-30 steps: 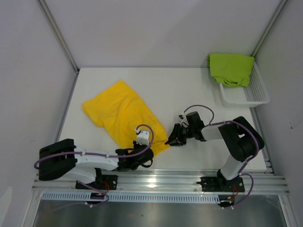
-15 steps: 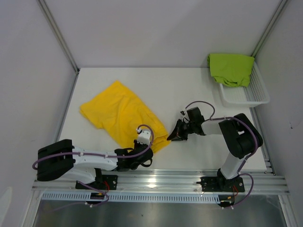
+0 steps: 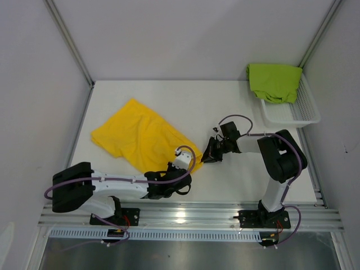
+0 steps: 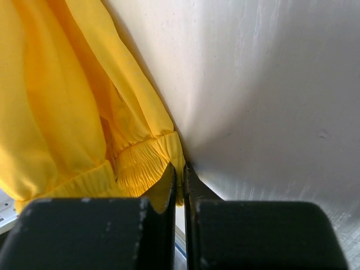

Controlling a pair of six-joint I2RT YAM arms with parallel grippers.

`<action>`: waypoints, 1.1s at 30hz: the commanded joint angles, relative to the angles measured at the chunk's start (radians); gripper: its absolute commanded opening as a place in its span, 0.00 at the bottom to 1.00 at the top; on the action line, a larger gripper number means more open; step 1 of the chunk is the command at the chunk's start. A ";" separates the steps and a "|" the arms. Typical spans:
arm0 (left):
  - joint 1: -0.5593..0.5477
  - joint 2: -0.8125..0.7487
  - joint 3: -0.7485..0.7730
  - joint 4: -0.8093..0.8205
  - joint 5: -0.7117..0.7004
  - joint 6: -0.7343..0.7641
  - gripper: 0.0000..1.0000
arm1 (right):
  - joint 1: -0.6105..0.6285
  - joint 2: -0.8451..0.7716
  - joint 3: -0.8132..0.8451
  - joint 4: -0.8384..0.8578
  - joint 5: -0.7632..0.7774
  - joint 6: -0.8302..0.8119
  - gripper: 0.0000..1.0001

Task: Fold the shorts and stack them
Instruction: Fold the shorts

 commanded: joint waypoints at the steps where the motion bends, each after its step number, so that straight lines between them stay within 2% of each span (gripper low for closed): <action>1: -0.023 0.051 0.070 -0.137 0.046 0.037 0.00 | -0.045 0.008 0.062 0.002 0.131 -0.043 0.00; 4: -0.028 0.102 0.107 -0.197 0.063 0.023 0.00 | -0.050 -0.005 0.074 -0.017 0.148 -0.053 0.00; 9: -0.046 0.176 0.107 -0.199 0.077 -0.006 0.02 | -0.073 -0.013 0.078 -0.020 0.160 -0.054 0.00; 10: -0.049 0.174 0.101 -0.184 0.084 -0.015 0.09 | -0.076 -0.013 0.077 -0.018 0.159 -0.054 0.00; 12: -0.054 0.163 0.089 -0.170 0.098 -0.017 0.17 | -0.080 -0.015 0.077 -0.017 0.159 -0.056 0.00; 15: -0.054 0.142 0.078 -0.158 0.101 -0.024 0.40 | -0.080 -0.022 0.077 -0.015 0.160 -0.057 0.00; 16: -0.054 0.137 0.074 -0.158 0.092 -0.026 0.51 | -0.080 -0.024 0.074 -0.015 0.160 -0.057 0.00; 19: -0.054 0.117 0.084 -0.171 0.069 -0.038 0.70 | -0.080 -0.029 0.068 -0.009 0.159 -0.057 0.00; 22: -0.048 0.105 0.101 -0.177 0.051 -0.052 0.80 | -0.080 -0.033 0.061 -0.004 0.156 -0.057 0.00; 30: -0.012 0.130 0.195 -0.202 -0.011 -0.043 0.83 | -0.079 -0.045 0.054 -0.006 0.151 -0.057 0.00; 33: 0.004 0.098 0.208 -0.191 0.020 -0.020 0.83 | -0.074 -0.047 0.054 -0.007 0.150 -0.059 0.00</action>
